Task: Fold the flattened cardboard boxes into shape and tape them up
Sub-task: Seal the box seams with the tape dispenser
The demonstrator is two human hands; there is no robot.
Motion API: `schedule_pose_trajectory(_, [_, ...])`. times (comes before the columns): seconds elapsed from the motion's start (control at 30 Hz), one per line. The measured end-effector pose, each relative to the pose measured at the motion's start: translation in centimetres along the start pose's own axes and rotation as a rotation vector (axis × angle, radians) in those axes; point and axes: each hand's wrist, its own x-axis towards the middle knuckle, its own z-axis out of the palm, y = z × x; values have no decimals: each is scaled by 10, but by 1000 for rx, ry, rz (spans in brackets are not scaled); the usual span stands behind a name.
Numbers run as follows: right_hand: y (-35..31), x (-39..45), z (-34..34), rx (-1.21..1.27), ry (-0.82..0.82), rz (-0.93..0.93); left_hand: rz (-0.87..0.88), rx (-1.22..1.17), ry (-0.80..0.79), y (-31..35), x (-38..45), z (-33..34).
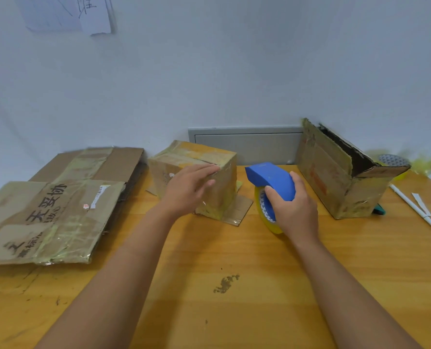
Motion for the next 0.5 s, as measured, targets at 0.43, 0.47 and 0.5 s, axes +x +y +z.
schedule_pose_trajectory(0.43, [-1, 0, -1, -7, -4, 0, 6, -44, 46, -3, 1, 7])
schedule_pose_trajectory(0.47, [-1, 1, -1, -8, -4, 3, 2, -55, 38, -4, 0, 6])
schedule_pose_trajectory(0.5, [-1, 1, 0, -9, -3, 6, -5, -67, 35, -5, -1, 6])
